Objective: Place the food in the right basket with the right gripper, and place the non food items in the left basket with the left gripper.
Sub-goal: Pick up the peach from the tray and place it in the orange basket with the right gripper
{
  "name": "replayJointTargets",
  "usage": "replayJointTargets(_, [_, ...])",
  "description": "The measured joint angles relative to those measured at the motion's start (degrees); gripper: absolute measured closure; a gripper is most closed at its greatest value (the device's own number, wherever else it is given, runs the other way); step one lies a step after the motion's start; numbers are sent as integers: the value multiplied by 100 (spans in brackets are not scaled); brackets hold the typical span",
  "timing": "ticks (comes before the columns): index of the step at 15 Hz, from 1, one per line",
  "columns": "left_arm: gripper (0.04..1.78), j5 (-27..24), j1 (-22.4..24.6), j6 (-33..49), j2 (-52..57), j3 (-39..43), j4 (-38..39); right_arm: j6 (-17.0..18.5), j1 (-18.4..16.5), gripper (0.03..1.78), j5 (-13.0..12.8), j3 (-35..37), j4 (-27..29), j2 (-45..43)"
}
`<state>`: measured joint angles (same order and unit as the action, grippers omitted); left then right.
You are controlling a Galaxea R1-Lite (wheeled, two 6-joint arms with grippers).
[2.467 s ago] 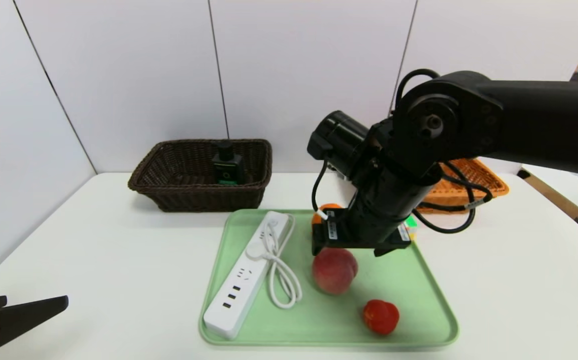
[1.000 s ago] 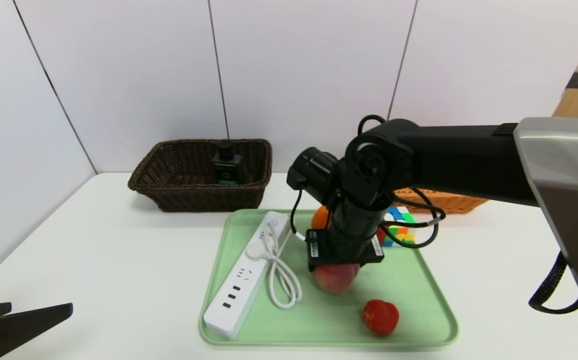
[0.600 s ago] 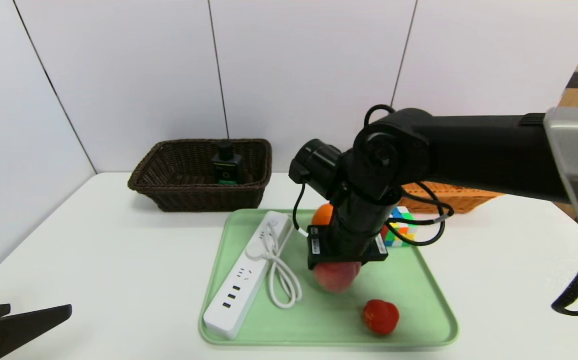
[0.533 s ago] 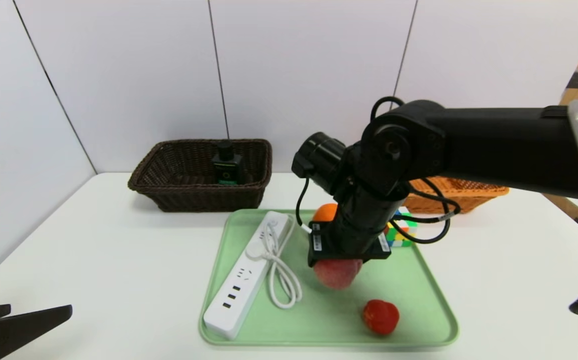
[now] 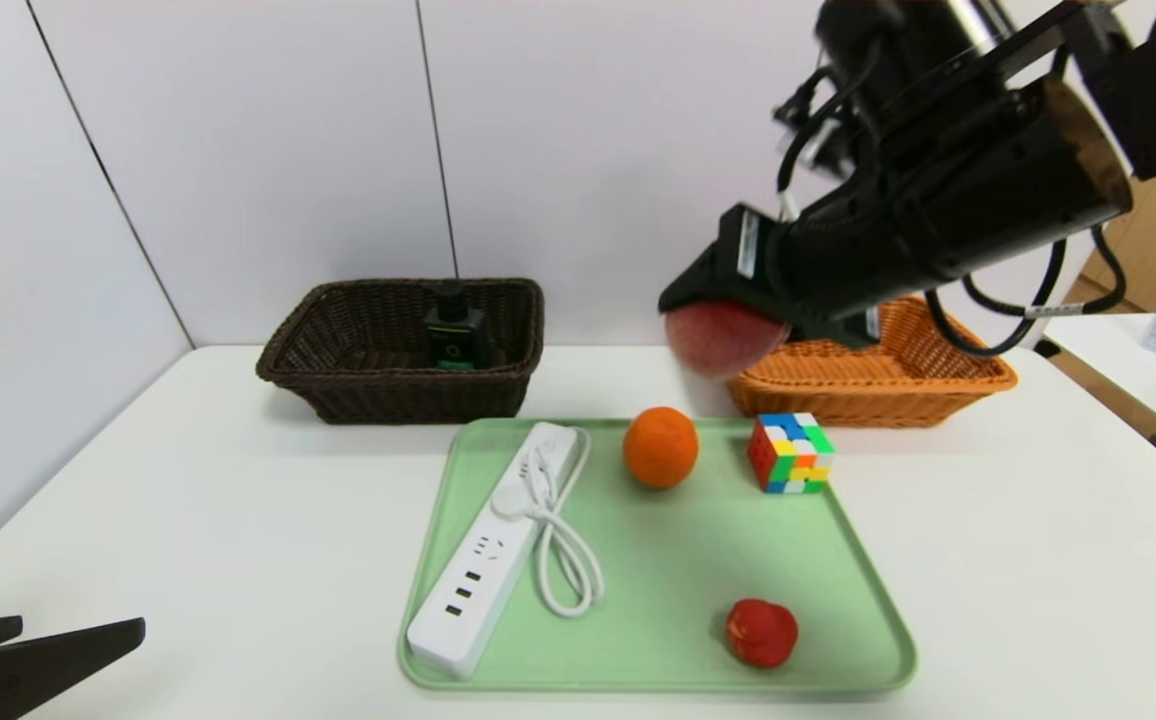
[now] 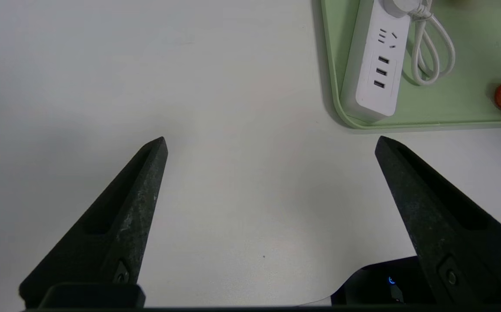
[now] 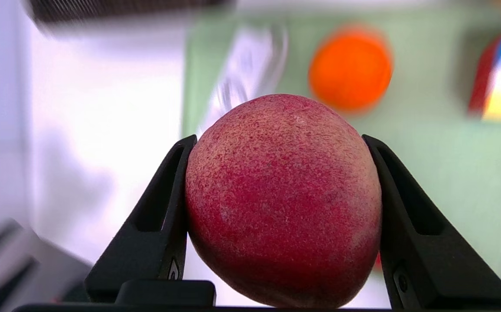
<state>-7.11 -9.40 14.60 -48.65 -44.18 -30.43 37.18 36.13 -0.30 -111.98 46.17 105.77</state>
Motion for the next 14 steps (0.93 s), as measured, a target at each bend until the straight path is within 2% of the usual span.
replayJointTargets(4, [13,2,0,5,9,-20,2,-408,-1370,65,-40,35,-1764,99])
replayJointTargets(6, [13,4,0,6,32,-20,-7,-524,-1853,65,-51,49,-2285,495])
replayJointTargets(10, [13,11,0,13,67,-20,-5,-681,-2319,65,-49,49,-2483,1467])
replayJointTargets(14, [13,13,0,16,78,-33,-9,-690,-2494,65,-63,46,-2743,2078])
